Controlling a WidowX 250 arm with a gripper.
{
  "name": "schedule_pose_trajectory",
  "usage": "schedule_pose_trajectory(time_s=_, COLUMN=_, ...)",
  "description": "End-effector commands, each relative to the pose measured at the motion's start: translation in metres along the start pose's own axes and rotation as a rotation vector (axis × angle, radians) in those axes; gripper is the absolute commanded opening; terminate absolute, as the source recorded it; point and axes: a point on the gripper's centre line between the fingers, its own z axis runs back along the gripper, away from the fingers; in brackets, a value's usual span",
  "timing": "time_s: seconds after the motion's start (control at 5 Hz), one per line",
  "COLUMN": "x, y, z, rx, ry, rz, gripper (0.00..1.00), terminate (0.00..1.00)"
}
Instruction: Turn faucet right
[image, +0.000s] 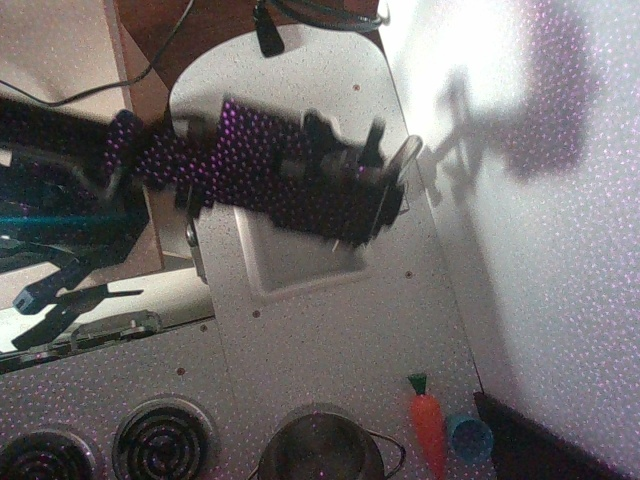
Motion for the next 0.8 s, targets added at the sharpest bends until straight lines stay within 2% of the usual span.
schedule_pose_trajectory(time_s=0.0, x=-0.004, y=-0.013, z=0.010, rx=0.049, ry=-0.055, rz=-0.015, gripper=1.00, terminate=0.00)
schedule_pose_trajectory(time_s=0.2, x=-0.007, y=-0.018, z=0.015, rx=0.195, ry=-0.133, rz=-0.040, gripper=1.00, terminate=0.00)
schedule_pose_trajectory(time_s=0.4, x=0.010, y=-0.009, z=0.041, rx=0.304, ry=-0.265, rz=-0.045, gripper=1.00, terminate=0.00)
schedule_pose_trajectory(time_s=0.6, x=0.019, y=-0.005, z=0.052, rx=0.485, ry=-0.072, rz=-0.145, gripper=1.00, terminate=1.00)
